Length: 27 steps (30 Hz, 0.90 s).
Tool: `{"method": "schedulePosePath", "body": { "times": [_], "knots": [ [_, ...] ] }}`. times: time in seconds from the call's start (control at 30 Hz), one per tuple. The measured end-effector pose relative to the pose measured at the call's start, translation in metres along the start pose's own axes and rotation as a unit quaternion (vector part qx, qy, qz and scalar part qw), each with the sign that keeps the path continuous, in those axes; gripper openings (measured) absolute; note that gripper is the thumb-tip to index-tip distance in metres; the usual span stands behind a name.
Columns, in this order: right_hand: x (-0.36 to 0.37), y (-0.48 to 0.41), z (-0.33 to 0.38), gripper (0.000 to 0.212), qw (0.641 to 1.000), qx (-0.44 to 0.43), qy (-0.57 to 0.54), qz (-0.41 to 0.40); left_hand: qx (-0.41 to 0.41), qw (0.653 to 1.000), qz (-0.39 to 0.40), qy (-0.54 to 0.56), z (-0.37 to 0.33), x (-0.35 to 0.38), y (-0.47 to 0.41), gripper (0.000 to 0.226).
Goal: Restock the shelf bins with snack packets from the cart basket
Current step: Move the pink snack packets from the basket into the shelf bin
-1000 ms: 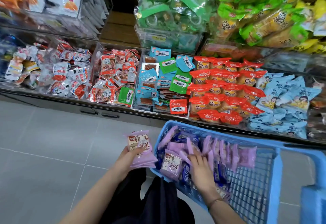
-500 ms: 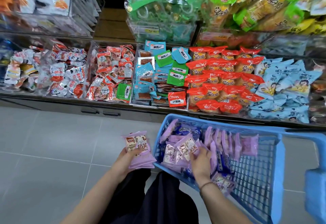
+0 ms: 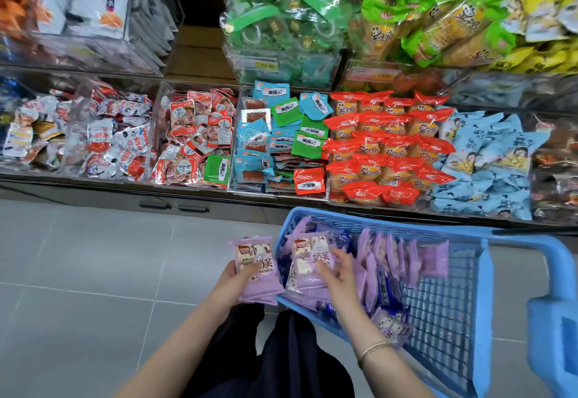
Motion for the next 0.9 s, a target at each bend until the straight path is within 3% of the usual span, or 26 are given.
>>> {"method": "schedulePosePath", "body": {
  "times": [0.07, 0.17, 0.27, 0.33, 0.4, 0.5, 0.6, 0.73, 0.9],
  "knots": [
    [0.021, 0.012, 0.007, 0.032, 0.999, 0.007, -0.006, 0.038, 0.021, 0.999, 0.017, -0.030, -0.003, 0.012, 0.002, 0.035],
    [0.044, 0.022, 0.012, 0.031, 0.998, 0.006, 0.038, 0.047, 0.058, 0.996, 0.043, -0.060, -0.008, 0.031, 0.006, 0.020],
    [0.049, 0.020, 0.010, 0.028, 0.992, -0.022, 0.092, 0.087, 0.049, 0.994, 0.066, -0.073, -0.009, 0.035, 0.007, 0.041],
    [0.044, 0.016, 0.004, 0.025, 0.991, -0.003, 0.069, 0.112, 0.037, 0.995, 0.075, -0.059, -0.006, 0.032, 0.003, 0.047],
    [0.030, 0.009, -0.012, 0.021, 0.993, 0.044, 0.065, 0.083, 0.029, 0.997, 0.060, -0.045, -0.004, 0.027, -0.001, 0.046],
    [-0.004, 0.005, -0.056, 0.021, 0.976, 0.194, 0.082, -0.058, 0.021, 0.997, 0.070, -0.030, 0.000, 0.020, -0.005, 0.051],
    [-0.018, 0.013, -0.087, 0.023, 0.931, 0.346, -0.054, -0.104, 0.021, 0.999, 0.048, 0.003, 0.004, 0.003, -0.006, 0.065],
    [-0.016, 0.005, -0.100, 0.034, 0.905, 0.378, -0.172, -0.092, 0.010, 0.999, 0.011, 0.049, 0.013, -0.017, -0.007, 0.071],
    [-0.010, -0.014, -0.097, 0.033, 0.897, 0.401, -0.156, -0.103, -0.006, 0.993, -0.011, 0.120, 0.033, -0.033, -0.014, 0.058]
  ]
}}
Point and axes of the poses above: each hand's wrist, its own y-axis away from the middle knuckle, its own x-axis out of the palm, z = x × y, the point moved 4 cm from there along -y, towards the middle knuckle, and after that the axes turned 12 degrees about -x, right-handed, at the moved point
